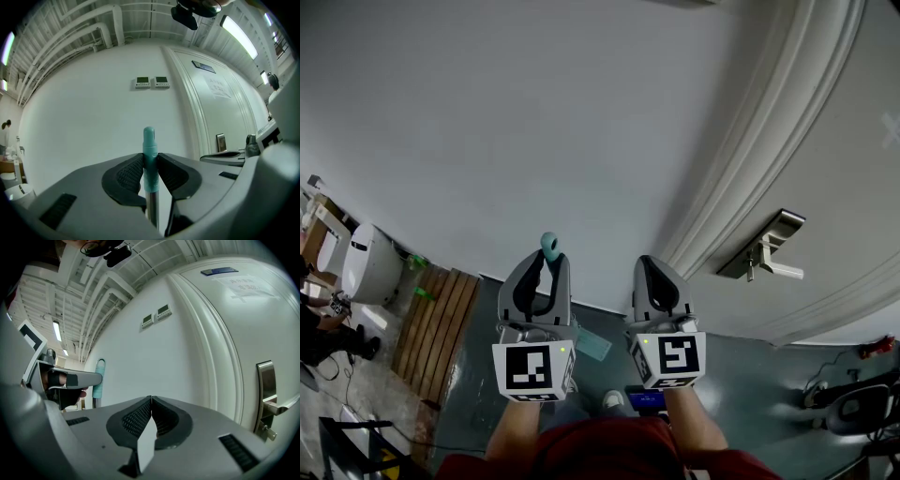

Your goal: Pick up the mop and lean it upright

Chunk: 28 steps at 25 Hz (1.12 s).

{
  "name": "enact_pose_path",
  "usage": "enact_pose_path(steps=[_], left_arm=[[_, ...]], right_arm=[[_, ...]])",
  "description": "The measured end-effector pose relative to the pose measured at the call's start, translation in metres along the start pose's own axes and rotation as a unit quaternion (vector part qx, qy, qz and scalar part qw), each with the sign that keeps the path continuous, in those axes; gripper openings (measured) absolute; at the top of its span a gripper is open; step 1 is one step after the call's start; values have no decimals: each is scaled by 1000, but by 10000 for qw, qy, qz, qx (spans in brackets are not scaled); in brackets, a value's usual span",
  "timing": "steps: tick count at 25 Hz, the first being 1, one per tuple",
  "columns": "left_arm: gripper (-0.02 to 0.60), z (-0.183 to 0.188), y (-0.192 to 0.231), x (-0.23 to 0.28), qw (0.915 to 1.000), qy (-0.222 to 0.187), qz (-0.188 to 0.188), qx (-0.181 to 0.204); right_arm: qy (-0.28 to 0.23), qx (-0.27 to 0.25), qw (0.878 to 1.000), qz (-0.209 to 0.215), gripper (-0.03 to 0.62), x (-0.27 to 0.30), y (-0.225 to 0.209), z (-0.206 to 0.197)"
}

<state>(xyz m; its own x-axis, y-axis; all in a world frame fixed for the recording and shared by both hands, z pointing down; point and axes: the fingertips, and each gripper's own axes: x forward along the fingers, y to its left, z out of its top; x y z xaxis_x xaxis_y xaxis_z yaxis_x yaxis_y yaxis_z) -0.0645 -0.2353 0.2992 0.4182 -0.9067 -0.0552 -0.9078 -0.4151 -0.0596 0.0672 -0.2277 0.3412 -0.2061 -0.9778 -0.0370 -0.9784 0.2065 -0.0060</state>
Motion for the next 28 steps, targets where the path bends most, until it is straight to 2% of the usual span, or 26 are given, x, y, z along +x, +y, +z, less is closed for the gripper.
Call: enact_pose_path(steps=[16, 28], left_arm=[[115, -21, -1, 1, 9999, 120, 59, -46], [115, -51, 4, -4, 9996, 223, 155, 11]], right_arm=[[47, -35, 10000, 0, 17, -1, -1, -2], [92, -18, 10000, 6, 17, -3, 5, -7]])
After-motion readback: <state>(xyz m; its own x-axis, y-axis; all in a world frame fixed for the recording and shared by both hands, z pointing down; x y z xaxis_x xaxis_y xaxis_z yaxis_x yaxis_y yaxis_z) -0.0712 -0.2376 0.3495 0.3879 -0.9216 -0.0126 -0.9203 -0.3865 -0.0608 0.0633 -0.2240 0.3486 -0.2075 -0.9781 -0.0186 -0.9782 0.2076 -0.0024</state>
